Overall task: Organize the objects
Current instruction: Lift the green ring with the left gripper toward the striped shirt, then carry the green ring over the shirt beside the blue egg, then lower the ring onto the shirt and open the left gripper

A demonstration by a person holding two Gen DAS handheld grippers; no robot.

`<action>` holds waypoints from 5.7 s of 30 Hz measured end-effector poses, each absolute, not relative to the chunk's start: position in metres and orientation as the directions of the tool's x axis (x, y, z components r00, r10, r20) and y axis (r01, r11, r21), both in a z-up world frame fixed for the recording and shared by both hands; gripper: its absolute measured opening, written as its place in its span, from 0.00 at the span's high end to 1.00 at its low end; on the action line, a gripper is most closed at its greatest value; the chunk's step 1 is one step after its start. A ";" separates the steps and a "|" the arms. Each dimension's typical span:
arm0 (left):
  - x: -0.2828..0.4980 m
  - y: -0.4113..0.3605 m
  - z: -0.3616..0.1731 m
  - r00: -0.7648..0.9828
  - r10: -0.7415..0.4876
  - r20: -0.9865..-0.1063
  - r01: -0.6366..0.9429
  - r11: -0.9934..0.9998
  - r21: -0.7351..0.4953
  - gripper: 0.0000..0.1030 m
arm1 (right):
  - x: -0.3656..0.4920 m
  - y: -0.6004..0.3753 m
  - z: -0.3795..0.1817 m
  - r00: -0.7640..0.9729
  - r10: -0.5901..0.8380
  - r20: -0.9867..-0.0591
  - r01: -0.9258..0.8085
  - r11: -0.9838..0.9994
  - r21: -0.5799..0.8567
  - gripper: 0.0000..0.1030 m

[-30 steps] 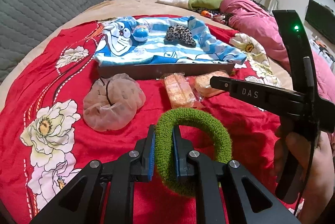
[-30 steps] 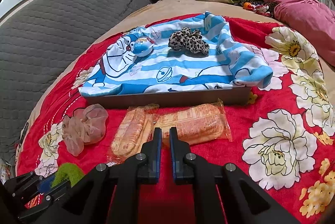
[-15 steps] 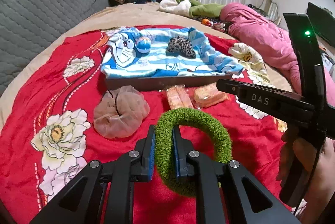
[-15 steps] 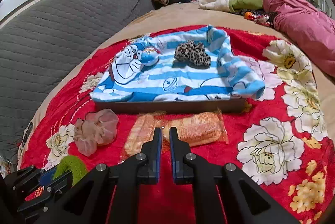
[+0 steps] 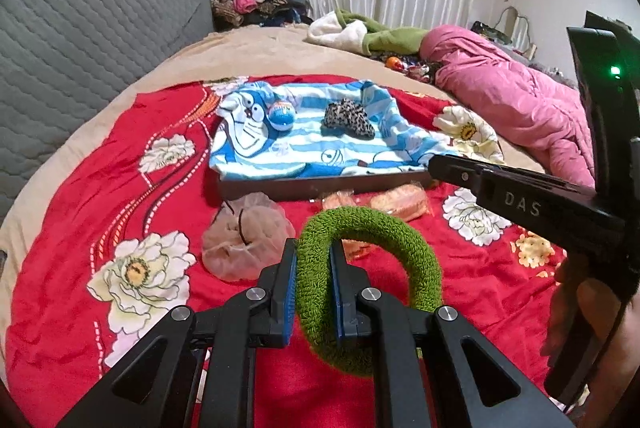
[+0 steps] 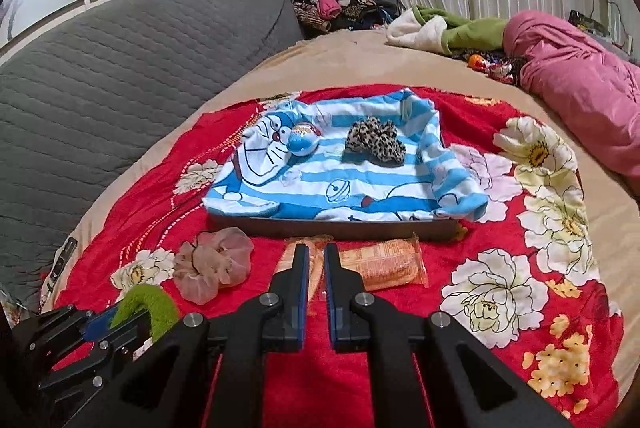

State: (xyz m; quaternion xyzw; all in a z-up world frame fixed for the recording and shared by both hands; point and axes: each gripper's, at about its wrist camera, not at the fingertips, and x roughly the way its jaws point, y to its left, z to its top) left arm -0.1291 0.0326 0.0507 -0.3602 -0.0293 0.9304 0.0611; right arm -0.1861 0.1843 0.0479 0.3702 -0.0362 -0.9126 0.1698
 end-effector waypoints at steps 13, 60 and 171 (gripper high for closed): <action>-0.130 0.030 0.084 -0.772 0.126 -0.623 -0.090 -0.992 -0.089 0.86 | -0.166 0.187 0.082 -0.715 -0.328 -0.618 0.289 -0.943 0.167 0.93; -0.249 0.018 0.126 -0.805 0.080 -0.588 -0.060 -0.997 -0.055 0.86 | -0.228 0.169 0.136 -0.774 -0.306 -0.554 0.310 -0.947 0.089 0.92; -0.398 0.018 -0.030 -0.629 0.029 -0.777 0.036 -0.997 -0.066 0.34 | -0.356 0.171 -0.023 -0.650 -0.290 -0.702 0.299 -0.947 0.115 0.92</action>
